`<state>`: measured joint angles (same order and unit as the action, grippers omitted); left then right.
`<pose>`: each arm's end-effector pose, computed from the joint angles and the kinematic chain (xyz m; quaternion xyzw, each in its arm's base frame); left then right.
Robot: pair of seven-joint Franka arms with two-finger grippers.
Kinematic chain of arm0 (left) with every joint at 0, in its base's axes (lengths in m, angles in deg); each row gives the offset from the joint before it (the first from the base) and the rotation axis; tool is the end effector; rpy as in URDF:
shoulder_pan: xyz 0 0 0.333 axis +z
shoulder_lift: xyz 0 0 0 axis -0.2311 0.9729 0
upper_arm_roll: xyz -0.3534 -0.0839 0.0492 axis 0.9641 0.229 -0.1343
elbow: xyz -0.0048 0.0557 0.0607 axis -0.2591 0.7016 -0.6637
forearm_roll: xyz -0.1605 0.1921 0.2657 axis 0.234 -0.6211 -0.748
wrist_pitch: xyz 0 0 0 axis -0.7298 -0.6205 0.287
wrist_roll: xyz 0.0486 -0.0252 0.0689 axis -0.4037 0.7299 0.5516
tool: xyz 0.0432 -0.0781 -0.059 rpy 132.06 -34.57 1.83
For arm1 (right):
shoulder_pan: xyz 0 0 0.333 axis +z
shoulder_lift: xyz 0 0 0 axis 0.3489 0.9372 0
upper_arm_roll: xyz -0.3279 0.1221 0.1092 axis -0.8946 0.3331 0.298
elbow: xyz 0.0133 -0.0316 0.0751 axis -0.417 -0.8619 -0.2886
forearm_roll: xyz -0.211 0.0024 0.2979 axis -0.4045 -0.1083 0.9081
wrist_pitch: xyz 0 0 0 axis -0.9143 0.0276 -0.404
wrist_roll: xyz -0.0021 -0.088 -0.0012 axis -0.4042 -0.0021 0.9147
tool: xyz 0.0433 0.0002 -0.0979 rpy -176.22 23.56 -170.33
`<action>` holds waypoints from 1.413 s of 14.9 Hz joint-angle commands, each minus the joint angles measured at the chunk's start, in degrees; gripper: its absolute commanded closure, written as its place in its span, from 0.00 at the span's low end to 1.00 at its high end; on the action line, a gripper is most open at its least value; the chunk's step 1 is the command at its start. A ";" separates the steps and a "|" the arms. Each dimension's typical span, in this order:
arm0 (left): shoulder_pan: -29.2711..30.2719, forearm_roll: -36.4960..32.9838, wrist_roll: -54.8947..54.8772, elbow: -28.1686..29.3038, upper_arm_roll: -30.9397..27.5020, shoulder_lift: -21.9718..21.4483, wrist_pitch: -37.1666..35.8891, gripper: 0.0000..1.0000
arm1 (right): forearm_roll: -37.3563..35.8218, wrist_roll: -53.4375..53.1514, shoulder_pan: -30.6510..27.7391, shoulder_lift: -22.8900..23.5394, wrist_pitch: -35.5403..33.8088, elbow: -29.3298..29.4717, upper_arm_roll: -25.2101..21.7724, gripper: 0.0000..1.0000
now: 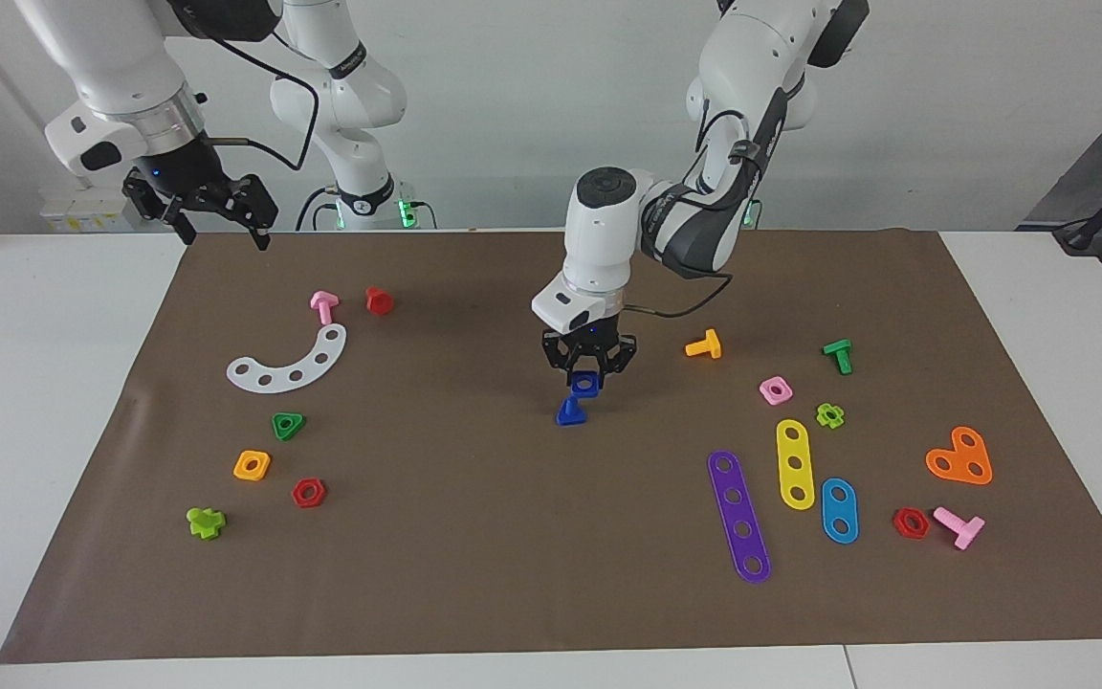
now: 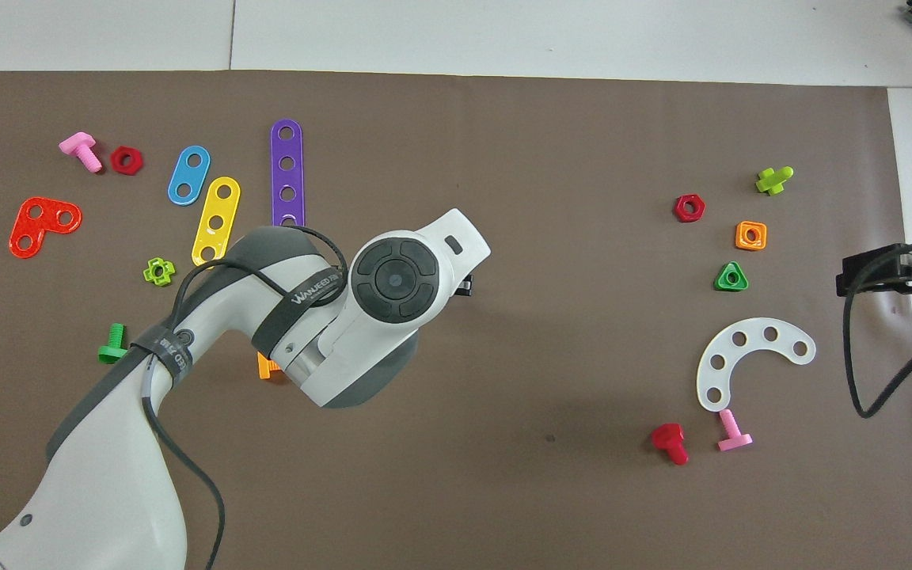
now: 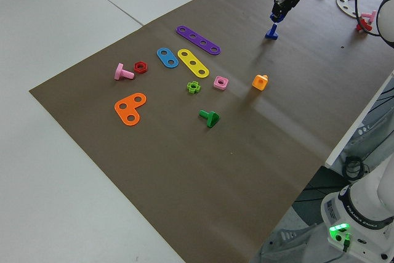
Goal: Unscrew and place screws in storage area
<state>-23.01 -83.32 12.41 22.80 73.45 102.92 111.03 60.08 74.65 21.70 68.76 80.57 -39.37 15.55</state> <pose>0.5169 -0.3814 0.4525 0.9927 -0.0860 0.0843 0.0076 0.4951 -0.0105 0.6835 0.9985 -0.0500 -0.0186 0.0136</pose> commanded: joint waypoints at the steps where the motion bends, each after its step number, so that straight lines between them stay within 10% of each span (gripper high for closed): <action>1: 2.34 -1.08 0.57 1.42 0.07 -2.10 -1.35 0.65 | 0.39 1.30 1.61 -0.84 2.87 -1.19 0.29 0.00; 10: 5.08 6.37 -13.73 5.80 -8.26 -4.73 0.75 0.63 | 0.48 -11.94 15.49 7.85 14.63 -1.28 0.47 0.00; 21: 7.44 15.43 -26.31 17.67 -15.92 -7.90 13.07 0.62 | -0.84 -36.48 35.27 33.67 36.37 6.26 0.47 0.00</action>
<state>-17.02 -70.82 -9.99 37.17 57.91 97.49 122.41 60.17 41.24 54.84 97.12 116.97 -38.78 16.30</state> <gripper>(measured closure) 0.533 0.000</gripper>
